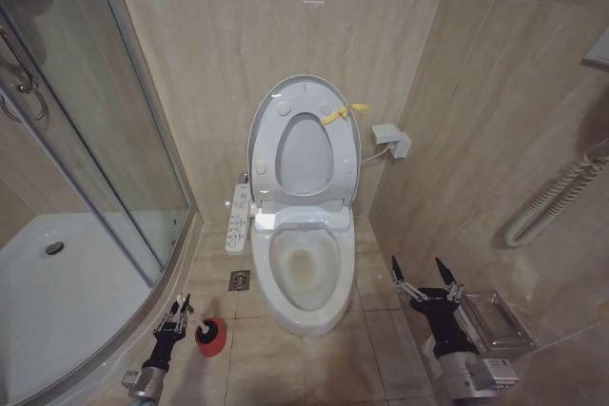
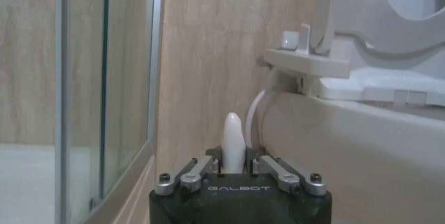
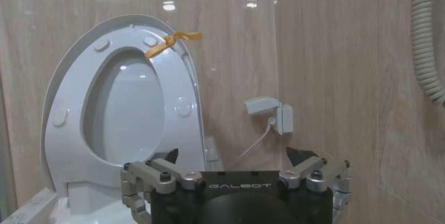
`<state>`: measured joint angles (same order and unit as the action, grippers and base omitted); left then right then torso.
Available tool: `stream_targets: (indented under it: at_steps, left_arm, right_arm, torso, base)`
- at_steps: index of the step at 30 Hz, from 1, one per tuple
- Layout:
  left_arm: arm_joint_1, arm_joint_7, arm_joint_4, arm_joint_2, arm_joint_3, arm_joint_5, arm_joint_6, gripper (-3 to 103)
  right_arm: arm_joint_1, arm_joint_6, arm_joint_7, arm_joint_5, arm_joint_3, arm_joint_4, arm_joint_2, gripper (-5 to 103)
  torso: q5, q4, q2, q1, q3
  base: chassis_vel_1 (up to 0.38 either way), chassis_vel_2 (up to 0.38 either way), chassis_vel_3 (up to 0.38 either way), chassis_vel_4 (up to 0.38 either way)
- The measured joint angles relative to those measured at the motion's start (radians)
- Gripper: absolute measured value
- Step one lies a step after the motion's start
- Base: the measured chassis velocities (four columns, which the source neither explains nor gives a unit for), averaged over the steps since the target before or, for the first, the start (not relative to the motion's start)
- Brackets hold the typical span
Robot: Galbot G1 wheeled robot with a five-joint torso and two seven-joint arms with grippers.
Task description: Open the toilet lid, clean the toilet bowl with a toilet brush, close the toilet lid, and flush.
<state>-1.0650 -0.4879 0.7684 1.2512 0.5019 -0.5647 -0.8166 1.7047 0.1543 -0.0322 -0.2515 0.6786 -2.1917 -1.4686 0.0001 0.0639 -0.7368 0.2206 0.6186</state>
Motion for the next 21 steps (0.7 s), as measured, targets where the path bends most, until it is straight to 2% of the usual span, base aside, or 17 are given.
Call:
stream_targets:
  at_steps: [10, 18, 19, 20, 21]
  left_arm:
    - [-0.021, 0.047, -0.03, 0.026, -0.028, 0.05, -0.006, 22]
    - [-0.052, 0.013, 0.01, 0.025, -0.022, 0.062, 0.007, 22]
    - [-0.058, 0.014, 0.013, 0.026, -0.024, 0.062, 0.009, 22]
    - [-0.06, 0.02, 0.022, 0.025, -0.024, 0.066, 0.009, 33]
    - [-0.065, 0.032, 0.035, 0.024, -0.022, 0.073, 0.008, 33]
  right_arm:
    - [0.0, 0.0, 0.0, 0.0, 0.0, 0.0, 0.0, 100]
    - [0.0, 0.0, 0.0, 0.0, 0.0, 0.0, 0.0, 100]
    - [0.001, 0.0, 0.0, 0.0, 0.0, 0.0, 0.0, 100]
    - [0.0, 0.0, 0.0, 0.0, 0.0, 0.0, 0.0, 100]
    - [0.0, 0.0, 0.0, 0.0, 0.0, 0.0, 0.0, 100]
  torso:
    - [0.0006, 0.0, 0.0, 0.0, 0.0]
    - [0.0, 0.0, 0.0, 0.0, 0.0]
    - [-0.0031, -0.0012, 0.0, 0.0, 0.001]
    - [-0.0013, 0.0007, 0.0, 0.0, 0.0]
    - [0.0, 0.0004, 0.0, 0.0, 0.0]
  base:
    - [0.0, 0.0, 0.0, 0.0]
    - [0.0, 0.0, 0.0, 0.0]
    - [0.0, 0.0, 0.0, 0.0]
    - [0.0, 0.0, 0.0, 0.0]
    - [0.0, 0.0, 0.0, 0.0]
